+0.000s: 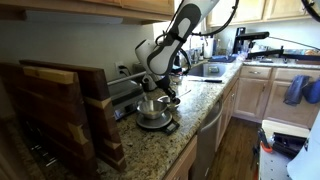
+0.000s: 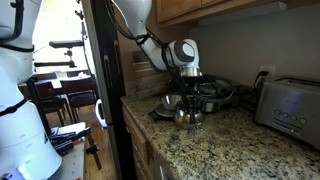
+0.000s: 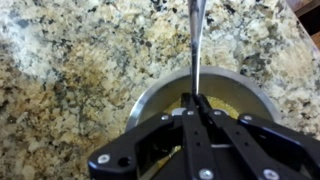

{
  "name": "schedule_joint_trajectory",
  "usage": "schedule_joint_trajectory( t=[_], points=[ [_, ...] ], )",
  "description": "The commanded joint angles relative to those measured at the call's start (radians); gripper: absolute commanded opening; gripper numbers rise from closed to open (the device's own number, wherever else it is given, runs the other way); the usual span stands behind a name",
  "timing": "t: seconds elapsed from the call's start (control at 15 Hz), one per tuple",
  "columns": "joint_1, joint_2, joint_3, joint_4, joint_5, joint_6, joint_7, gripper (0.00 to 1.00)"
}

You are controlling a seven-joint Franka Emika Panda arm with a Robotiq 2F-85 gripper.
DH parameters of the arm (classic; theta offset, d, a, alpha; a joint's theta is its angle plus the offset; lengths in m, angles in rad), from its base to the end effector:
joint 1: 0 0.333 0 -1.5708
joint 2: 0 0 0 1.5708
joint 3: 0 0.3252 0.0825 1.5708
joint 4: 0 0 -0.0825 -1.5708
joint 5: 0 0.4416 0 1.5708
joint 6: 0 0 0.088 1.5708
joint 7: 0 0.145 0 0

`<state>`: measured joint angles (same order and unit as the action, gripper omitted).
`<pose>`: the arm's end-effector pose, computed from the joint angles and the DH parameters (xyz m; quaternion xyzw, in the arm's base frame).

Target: Pick up the spoon and get one spoon of sugar from the bowl on the right and put in the bowl on the left

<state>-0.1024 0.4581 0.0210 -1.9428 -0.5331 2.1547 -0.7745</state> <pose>0.6290 -0.0880 0.1624 0.8436 0.4860 -0.1884 0.1292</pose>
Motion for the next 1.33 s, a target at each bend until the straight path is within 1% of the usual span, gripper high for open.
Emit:
schedule_joint_trajectory(
  t=[0.0,0.73,1.27],
  points=[
    [-0.009,-0.092,-0.009,-0.083,0.03,0.049,-0.039,0.06],
    [-0.024,-0.182,-0.008,-0.144,0.091,0.092,-0.103,0.05],
    [0.003,-0.258,-0.003,-0.168,0.092,0.098,-0.162,0.05]
  ],
)
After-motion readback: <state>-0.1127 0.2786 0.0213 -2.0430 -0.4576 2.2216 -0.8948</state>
